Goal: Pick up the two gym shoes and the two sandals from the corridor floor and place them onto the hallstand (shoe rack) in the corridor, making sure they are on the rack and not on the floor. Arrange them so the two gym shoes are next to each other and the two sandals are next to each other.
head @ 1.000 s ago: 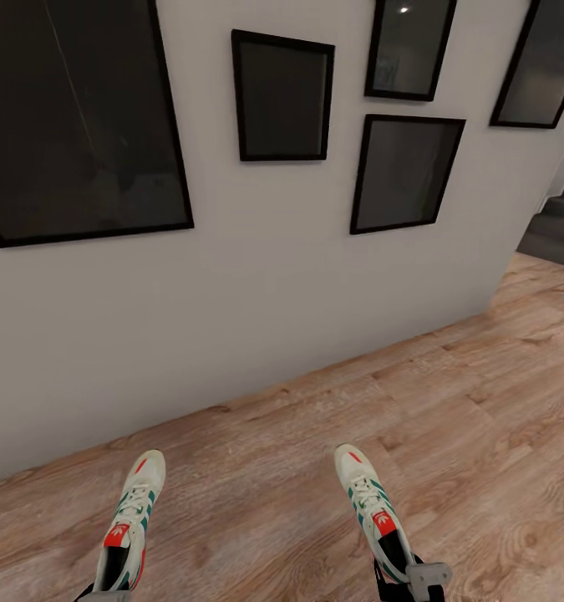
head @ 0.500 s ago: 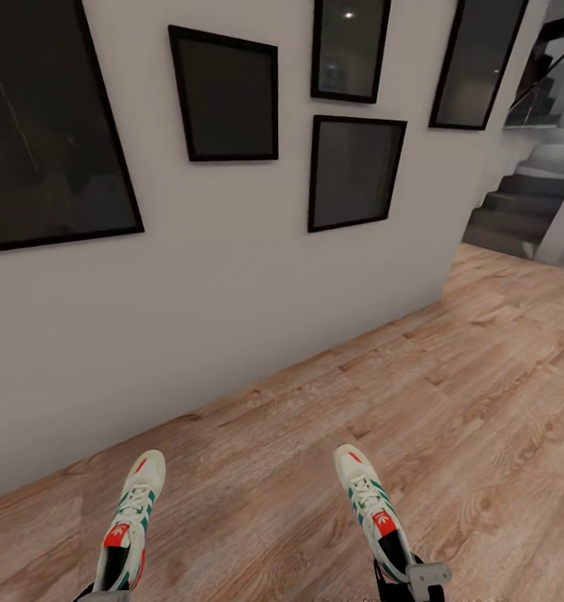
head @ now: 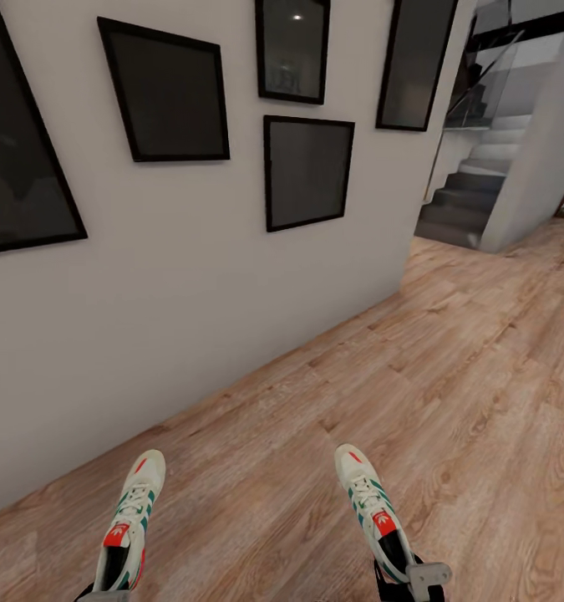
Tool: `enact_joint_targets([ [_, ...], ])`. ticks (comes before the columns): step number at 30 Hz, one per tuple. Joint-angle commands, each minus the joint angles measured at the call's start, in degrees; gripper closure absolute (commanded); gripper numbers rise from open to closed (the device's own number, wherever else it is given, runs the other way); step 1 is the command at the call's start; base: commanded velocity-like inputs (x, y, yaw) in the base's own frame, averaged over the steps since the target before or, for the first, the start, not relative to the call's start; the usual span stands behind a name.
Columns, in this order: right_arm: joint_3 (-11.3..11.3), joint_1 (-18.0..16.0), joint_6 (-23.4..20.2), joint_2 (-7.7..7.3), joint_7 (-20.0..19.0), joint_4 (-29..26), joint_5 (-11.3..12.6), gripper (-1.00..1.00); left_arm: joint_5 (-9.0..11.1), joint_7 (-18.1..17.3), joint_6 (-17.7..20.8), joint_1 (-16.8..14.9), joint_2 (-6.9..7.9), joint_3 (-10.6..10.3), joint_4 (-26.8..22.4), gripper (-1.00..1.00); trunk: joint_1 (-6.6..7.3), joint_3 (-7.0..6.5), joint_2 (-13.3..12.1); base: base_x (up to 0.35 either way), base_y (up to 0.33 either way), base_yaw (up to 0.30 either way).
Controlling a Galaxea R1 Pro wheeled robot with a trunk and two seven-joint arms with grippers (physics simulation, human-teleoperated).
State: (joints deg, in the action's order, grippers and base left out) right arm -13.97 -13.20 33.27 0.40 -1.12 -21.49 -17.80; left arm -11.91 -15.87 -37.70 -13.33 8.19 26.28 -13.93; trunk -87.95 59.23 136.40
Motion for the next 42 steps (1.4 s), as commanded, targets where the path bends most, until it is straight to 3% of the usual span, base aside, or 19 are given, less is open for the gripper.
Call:
enact_joint_targets([
  [1, -0.4, -0.05, 0.22, 0.04, -0.11, 0.05, -0.47, 1.0, -0.4, -0.31, -0.18, -0.03, -0.01, 0.52, 0.0, 1.0, 0.01, 0.05, 0.02, 0.0, 0.0, -0.283],
  [29, -0.41, -0.06, 0.22, 0.04, -0.11, 0.05, -0.45, 1.0, -0.46, -0.31, -0.3, -0.03, -0.01, 0.52, 0.04, 1.0, 0.01, 0.05, 0.02, 0.003, 0.0, -0.283],
  [42, -0.38, -0.02, 0.22, 0.04, -0.11, 0.05, -0.47, 1.0, -0.4, -0.27, -0.11, -0.03, -0.01, 0.52, -0.04, 1.0, 0.01, 0.05, 0.02, 0.288, 0.0, -0.283],
])
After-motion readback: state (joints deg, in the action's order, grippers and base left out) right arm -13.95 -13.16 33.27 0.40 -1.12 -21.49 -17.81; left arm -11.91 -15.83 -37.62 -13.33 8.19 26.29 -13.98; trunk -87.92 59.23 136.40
